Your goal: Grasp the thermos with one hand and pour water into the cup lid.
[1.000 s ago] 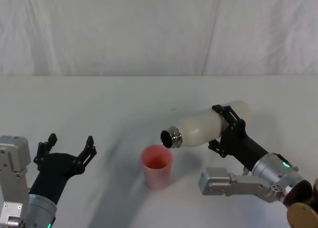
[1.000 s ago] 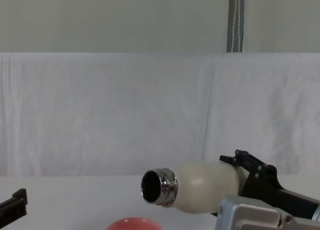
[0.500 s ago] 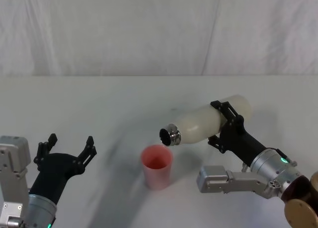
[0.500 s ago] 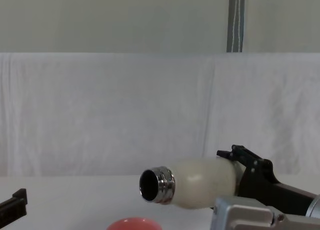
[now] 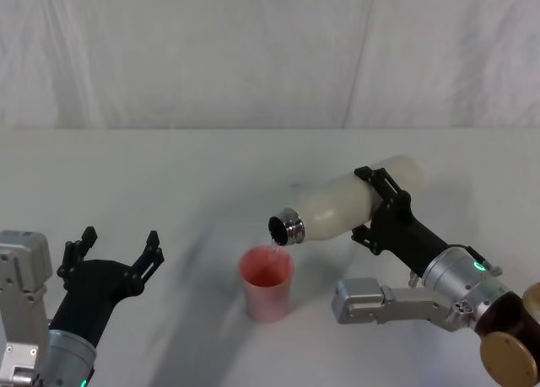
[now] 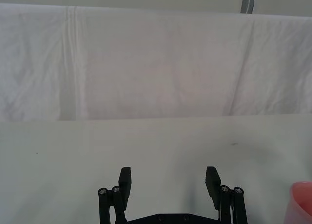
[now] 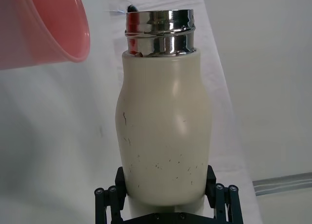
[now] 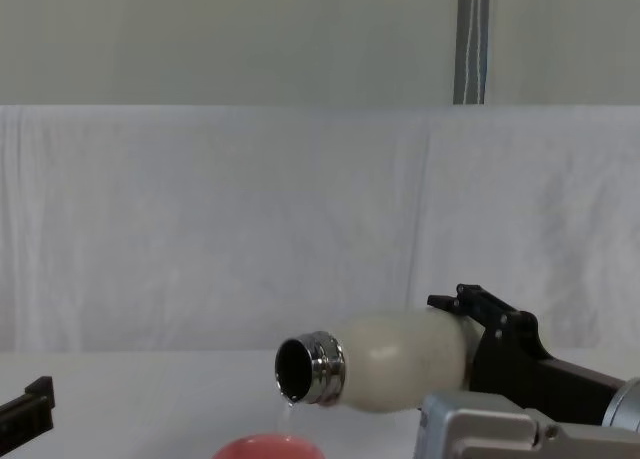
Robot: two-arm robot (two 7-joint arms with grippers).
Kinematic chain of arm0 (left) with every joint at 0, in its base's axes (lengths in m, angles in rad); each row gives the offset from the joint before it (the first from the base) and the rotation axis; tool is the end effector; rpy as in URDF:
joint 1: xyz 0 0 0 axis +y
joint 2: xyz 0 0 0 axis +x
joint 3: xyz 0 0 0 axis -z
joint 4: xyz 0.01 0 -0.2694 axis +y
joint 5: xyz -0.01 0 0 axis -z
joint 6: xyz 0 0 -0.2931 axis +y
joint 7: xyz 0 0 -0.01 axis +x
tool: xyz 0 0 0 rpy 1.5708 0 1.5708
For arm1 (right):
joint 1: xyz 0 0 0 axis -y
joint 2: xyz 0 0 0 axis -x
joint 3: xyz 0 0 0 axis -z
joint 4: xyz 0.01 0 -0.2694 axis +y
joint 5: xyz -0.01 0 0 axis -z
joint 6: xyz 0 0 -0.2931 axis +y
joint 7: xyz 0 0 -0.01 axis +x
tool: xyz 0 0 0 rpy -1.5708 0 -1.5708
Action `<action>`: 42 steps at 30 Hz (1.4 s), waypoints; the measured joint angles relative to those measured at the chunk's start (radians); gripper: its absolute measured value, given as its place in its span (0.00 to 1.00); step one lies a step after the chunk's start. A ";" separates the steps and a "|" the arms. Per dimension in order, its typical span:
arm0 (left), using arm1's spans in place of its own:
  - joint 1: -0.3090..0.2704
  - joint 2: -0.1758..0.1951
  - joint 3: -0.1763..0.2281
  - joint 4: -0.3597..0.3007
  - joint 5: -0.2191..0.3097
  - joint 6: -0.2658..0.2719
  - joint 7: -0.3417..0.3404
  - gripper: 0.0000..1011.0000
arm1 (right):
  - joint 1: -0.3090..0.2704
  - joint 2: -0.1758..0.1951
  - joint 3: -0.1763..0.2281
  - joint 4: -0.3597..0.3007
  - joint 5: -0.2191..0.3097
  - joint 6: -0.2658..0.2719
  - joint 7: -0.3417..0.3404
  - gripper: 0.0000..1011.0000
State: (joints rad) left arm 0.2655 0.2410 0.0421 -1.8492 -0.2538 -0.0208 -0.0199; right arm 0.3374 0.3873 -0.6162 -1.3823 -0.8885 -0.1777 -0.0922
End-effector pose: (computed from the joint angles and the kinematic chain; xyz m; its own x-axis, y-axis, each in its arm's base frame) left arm 0.2426 0.0343 -0.2659 0.1245 0.9917 -0.0326 -0.9921 0.1240 -0.0176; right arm 0.3597 0.0383 -0.2736 0.0945 -0.1659 0.9816 0.8063 0.5912 0.0222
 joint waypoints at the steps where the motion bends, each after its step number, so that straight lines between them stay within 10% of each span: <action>1: 0.000 0.000 0.000 0.000 0.000 0.000 0.000 0.99 | 0.002 -0.001 -0.001 0.003 -0.001 -0.001 -0.001 0.94; 42: 0.000 0.000 0.000 0.000 0.000 0.000 0.000 0.99 | 0.029 0.012 -0.021 0.030 -0.022 -0.007 -0.033 0.94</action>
State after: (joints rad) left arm 0.2655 0.2409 0.0421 -1.8492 -0.2538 -0.0208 -0.0199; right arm 0.3664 0.3995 -0.6370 -1.3526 -0.9100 -0.1847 -0.1255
